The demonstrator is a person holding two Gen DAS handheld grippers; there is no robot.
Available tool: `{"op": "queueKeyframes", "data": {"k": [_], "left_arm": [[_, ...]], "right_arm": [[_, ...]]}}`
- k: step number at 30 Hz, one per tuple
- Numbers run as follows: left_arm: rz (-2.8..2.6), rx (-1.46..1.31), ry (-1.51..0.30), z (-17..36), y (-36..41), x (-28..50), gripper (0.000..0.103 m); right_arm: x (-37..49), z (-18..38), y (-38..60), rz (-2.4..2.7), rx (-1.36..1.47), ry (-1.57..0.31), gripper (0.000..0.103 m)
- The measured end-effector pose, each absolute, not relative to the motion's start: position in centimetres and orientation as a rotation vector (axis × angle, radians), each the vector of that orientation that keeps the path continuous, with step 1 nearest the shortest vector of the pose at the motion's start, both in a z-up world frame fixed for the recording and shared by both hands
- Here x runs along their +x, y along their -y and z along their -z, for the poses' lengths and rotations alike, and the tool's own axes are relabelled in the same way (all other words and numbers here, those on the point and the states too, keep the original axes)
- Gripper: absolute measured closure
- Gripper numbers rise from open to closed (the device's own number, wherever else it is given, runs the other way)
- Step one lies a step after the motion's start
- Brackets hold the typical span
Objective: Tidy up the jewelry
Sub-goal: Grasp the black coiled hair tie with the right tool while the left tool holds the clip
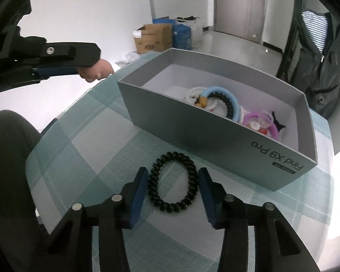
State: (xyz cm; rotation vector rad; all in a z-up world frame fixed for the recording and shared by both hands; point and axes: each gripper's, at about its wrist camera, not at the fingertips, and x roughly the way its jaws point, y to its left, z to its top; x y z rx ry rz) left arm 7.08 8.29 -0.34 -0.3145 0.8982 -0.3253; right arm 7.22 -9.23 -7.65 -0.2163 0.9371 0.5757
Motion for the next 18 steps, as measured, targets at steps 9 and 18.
{"op": "queueKeyframes", "data": {"k": [9, 18], "left_arm": [[0.331, -0.308, -0.905, 0.3, -8.2, 7.1, 0.081], [0.319, -0.295, -0.919, 0.6, -8.0, 7.2, 0.081]], "right_arm": [[7.2, 7.4, 10.0, -0.611, -0.116, -0.961, 0.064], [7.2, 6.4, 11.6, -0.677, 0.042, -0.963, 0.065]]}}
